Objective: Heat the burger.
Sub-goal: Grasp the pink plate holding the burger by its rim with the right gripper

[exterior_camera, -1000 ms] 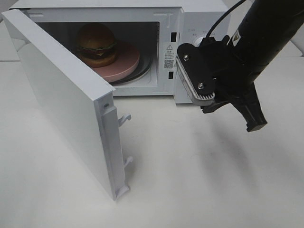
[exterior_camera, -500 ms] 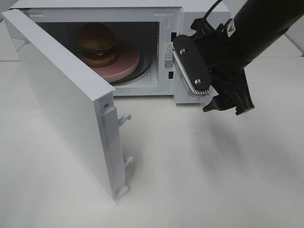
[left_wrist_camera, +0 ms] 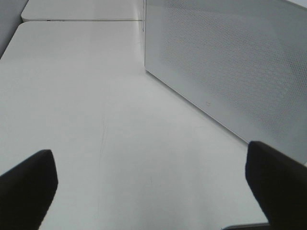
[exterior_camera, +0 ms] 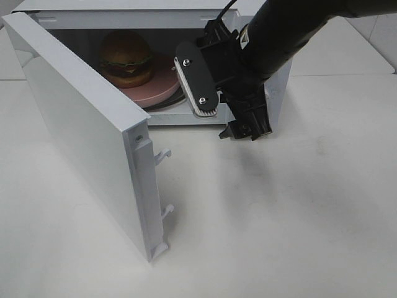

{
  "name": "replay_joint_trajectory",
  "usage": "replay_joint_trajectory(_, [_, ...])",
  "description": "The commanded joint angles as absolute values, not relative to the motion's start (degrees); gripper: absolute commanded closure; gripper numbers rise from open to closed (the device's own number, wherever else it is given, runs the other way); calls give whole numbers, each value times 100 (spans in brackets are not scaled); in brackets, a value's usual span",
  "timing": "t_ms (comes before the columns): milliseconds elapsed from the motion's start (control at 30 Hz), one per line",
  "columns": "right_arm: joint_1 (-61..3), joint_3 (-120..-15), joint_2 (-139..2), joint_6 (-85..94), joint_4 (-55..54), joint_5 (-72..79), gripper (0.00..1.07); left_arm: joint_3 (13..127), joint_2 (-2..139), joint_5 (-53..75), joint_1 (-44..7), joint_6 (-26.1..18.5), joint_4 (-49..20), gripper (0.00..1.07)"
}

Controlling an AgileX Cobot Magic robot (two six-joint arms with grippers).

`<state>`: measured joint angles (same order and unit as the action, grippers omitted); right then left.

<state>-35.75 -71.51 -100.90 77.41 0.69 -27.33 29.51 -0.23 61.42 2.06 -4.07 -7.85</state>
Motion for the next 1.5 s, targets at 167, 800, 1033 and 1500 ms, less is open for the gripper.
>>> replay_joint_trajectory(167, [-3684,-7569,-10554,7861,183,-2452,10,2956,-120,6154,218,-378,-819,7])
replay_joint_trajectory(800, [-3684,-8663,-11763,7775,206,-2028,12,2956,-120,6154,218,-378,-819,7])
replay_joint_trajectory(1033, [-3684,-9368,-12359,7672,206,-2074,13,2956,-120,6154,218,-378,-819,7])
replay_joint_trajectory(1500, [-3673,-10795,-13241,7546,332,-2584,14,2956,-120,6154,218,-378,-819,7])
